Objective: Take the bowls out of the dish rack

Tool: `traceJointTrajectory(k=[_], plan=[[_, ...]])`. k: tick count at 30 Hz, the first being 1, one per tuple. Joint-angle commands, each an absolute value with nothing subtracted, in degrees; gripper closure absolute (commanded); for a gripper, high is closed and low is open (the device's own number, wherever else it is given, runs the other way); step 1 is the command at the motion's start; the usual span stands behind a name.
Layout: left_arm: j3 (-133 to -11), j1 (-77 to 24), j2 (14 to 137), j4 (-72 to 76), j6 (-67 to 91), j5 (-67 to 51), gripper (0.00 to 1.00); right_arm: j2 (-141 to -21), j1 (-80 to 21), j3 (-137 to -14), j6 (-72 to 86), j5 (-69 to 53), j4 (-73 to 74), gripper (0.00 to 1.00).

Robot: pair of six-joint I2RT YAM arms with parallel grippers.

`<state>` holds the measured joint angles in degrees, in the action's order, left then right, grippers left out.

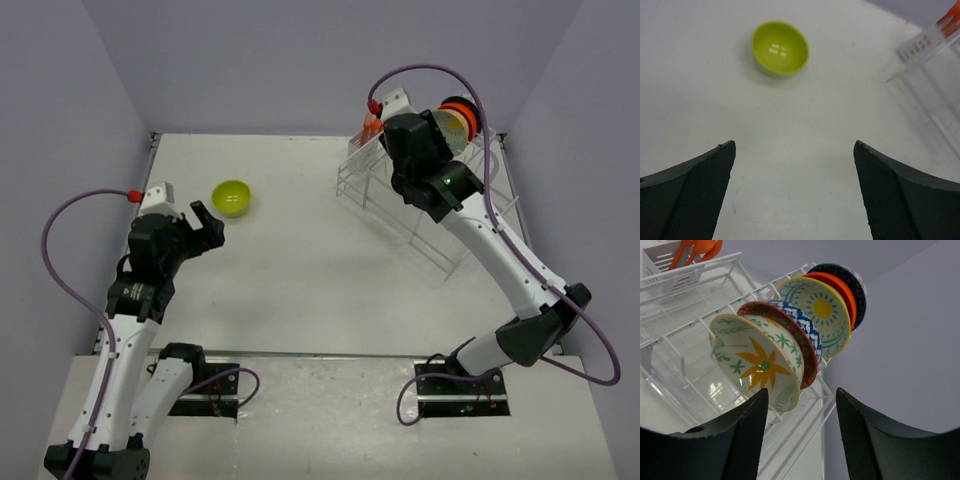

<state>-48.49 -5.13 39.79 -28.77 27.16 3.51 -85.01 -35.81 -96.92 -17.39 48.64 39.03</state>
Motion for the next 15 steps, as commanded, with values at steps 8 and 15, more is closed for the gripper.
traceJointTrajectory(k=[8,15], plan=[[-46.32,-6.86,42.27,-30.23,22.68,2.81,0.00,-90.70,-35.07,-100.90,-25.66,53.17,34.81,0.55],[-45.97,-6.85,41.40,-29.88,22.68,2.37,0.00,-91.58,-34.28,-97.74,-25.66,53.61,31.21,0.60]])
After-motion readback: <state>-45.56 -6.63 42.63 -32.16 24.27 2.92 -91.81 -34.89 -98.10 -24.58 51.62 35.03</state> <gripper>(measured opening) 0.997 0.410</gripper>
